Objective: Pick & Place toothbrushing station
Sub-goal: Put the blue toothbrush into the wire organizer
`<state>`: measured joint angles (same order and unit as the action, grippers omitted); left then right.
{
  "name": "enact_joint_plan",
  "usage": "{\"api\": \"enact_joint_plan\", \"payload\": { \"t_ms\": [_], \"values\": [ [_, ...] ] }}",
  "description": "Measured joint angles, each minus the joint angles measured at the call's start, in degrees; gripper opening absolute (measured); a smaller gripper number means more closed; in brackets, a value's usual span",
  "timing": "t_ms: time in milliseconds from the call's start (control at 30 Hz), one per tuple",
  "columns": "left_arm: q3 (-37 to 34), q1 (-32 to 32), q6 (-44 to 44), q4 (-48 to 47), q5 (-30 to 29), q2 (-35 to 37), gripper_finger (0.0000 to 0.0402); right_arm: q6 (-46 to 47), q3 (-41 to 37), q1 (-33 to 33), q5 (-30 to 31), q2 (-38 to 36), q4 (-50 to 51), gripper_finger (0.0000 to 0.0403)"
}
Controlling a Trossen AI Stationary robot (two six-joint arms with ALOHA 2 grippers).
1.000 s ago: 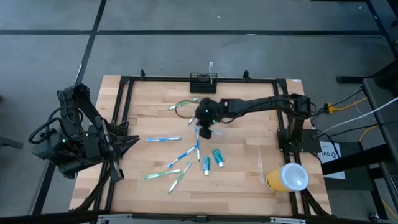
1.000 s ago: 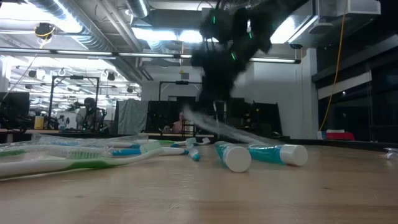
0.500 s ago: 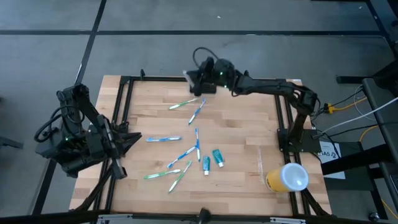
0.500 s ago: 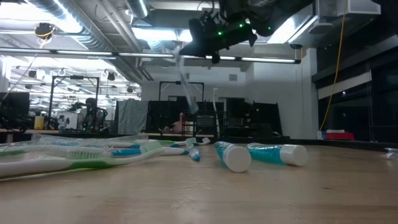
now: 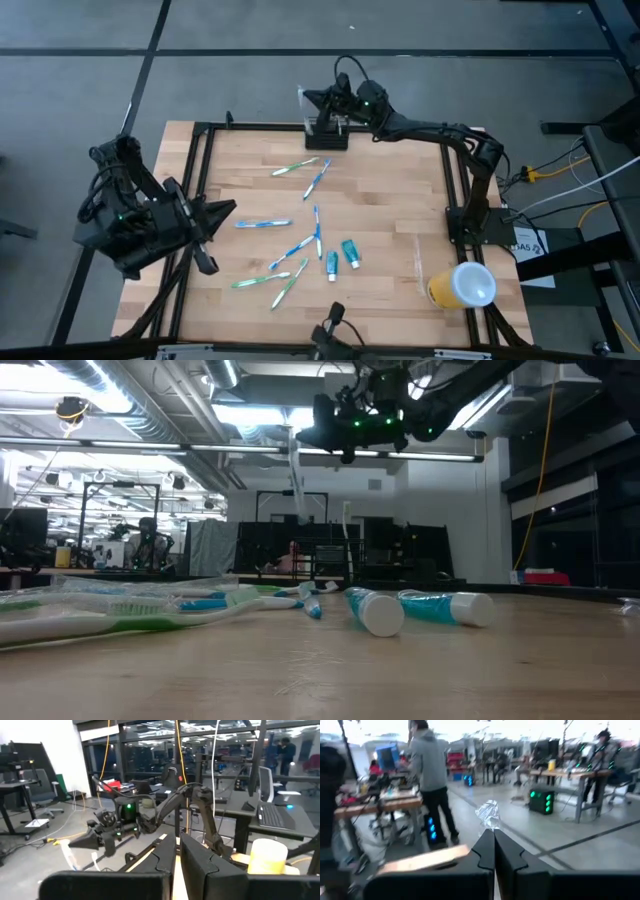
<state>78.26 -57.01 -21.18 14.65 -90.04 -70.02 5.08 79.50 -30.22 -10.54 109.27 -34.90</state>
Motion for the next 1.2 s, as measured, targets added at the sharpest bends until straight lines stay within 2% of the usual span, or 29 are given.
{"api": "enact_joint_plan", "payload": {
  "t_ms": [333, 900, 1200],
  "values": [
    [0.0, 1.37, 2.66, 0.09, 0.02, 0.0, 0.0019, 1.4, -0.02, -1.04, -0.98, 4.93, -6.44, 0.0],
    [0.0, 2.9, 4.16, 0.13, 0.02, 0.0, 0.0019, -1.68, -0.02, -2.67, -1.08, 4.97, -4.97, 0.0],
    [0.0, 2.9, 4.58, 0.13, 0.02, 0.0, 0.0019, -0.8, -0.02, -2.73, -0.74, 4.97, -7.95, 0.0]
  ]
}}
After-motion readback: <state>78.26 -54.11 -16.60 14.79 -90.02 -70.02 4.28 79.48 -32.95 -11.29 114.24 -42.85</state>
